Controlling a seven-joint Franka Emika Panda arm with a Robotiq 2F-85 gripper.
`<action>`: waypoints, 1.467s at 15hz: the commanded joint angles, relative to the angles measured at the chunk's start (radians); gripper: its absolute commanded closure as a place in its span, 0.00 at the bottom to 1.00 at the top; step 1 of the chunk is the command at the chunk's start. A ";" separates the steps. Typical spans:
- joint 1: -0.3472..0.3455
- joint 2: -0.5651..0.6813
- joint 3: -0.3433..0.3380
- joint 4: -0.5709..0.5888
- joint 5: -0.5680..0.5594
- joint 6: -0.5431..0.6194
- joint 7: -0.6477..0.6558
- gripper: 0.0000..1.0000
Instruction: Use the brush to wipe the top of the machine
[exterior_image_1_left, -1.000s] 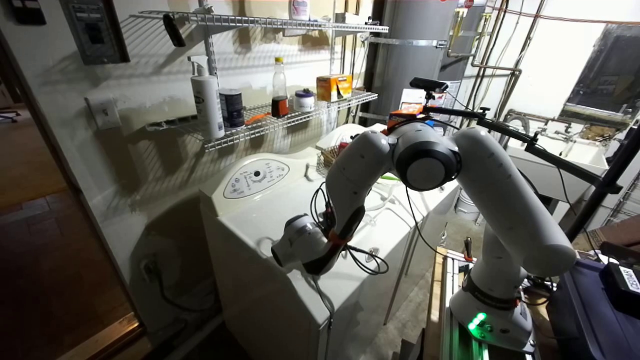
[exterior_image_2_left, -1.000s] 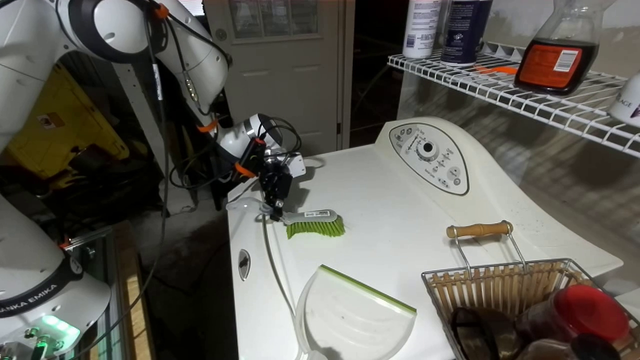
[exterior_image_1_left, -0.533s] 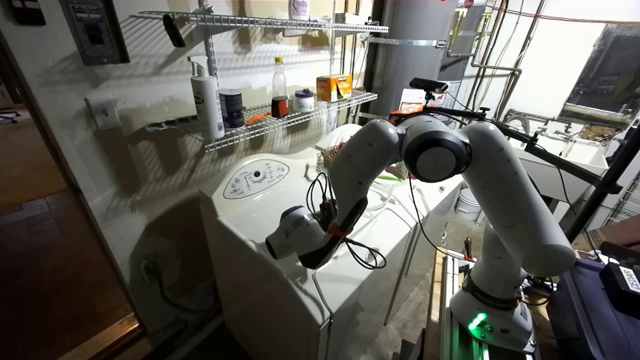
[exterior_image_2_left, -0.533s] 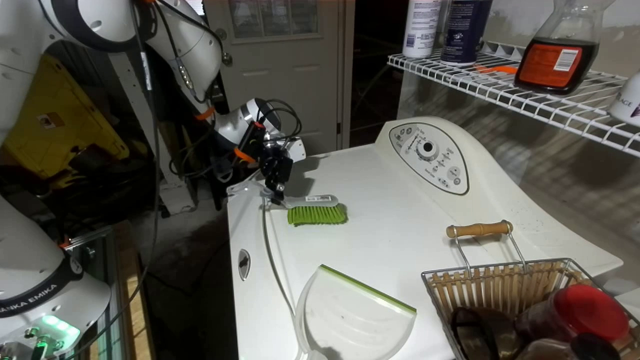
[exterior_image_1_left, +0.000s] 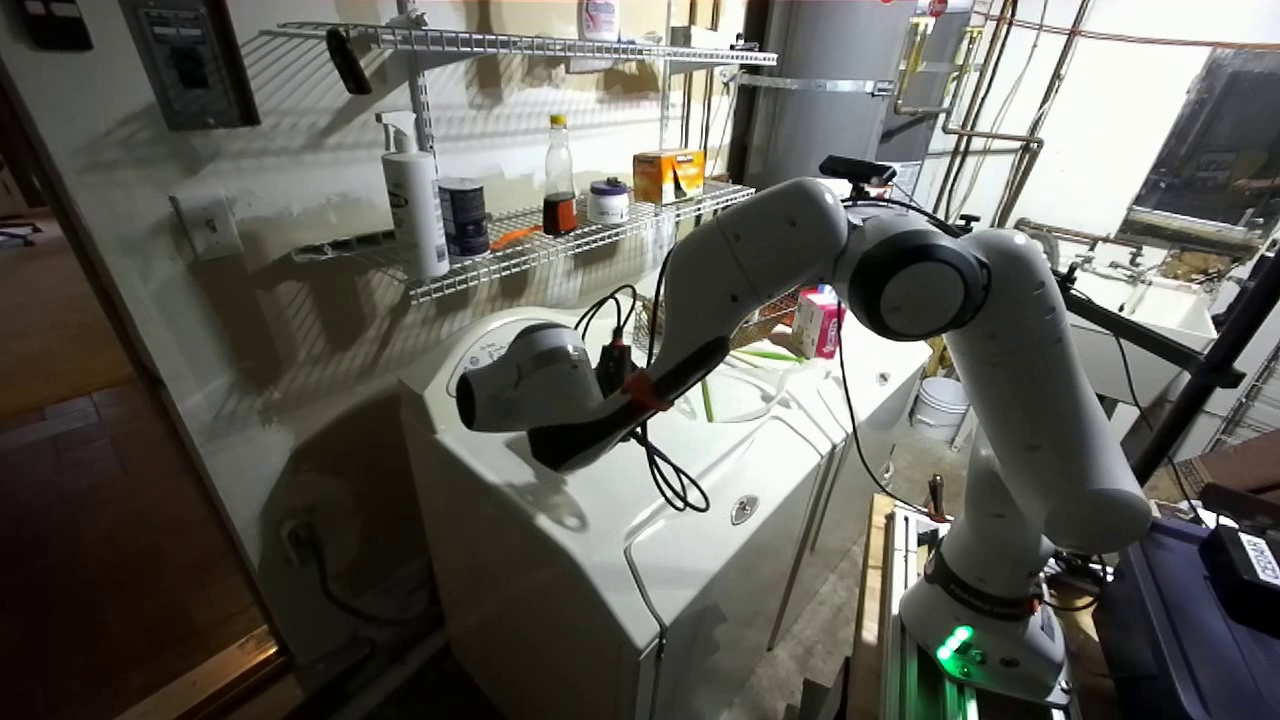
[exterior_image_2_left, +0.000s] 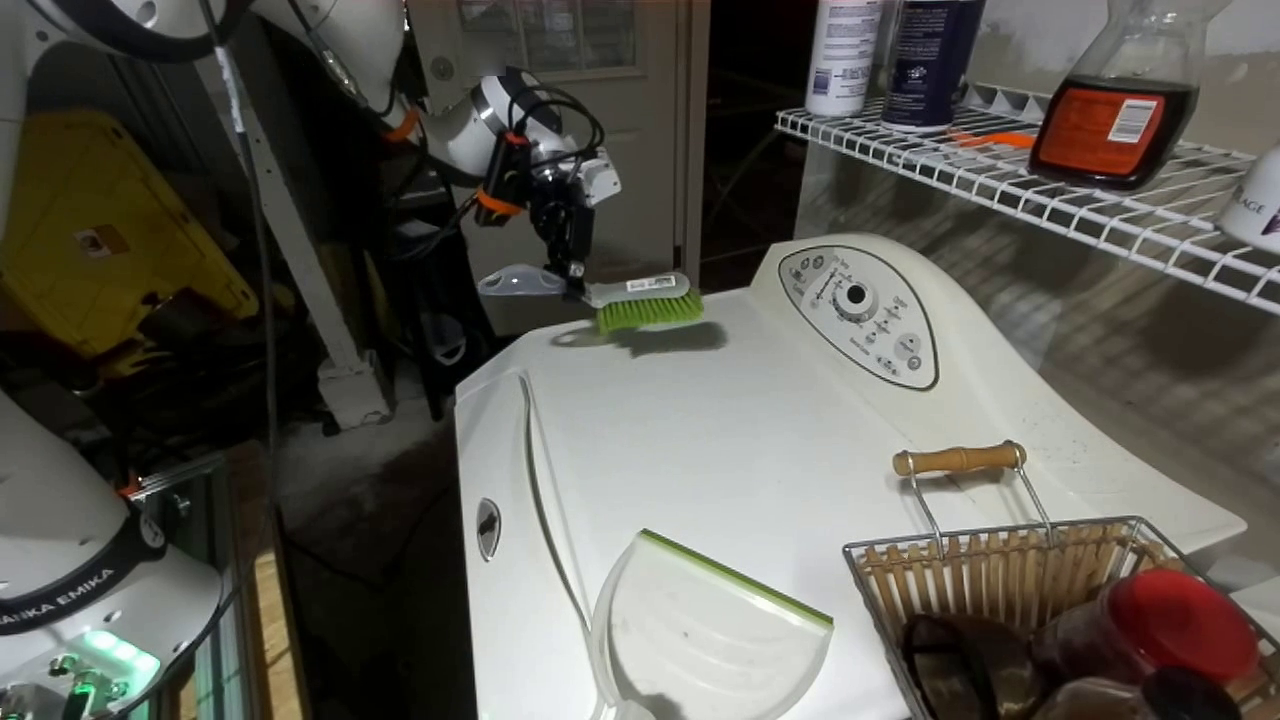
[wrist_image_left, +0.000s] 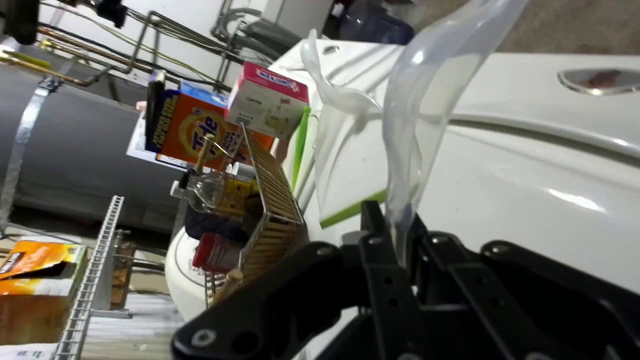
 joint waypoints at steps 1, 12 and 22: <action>-0.007 0.124 -0.018 0.252 0.068 0.046 -0.012 0.97; 0.023 0.455 -0.089 0.760 0.319 0.214 0.000 0.97; 0.003 0.655 -0.167 1.080 0.528 0.193 -0.067 0.97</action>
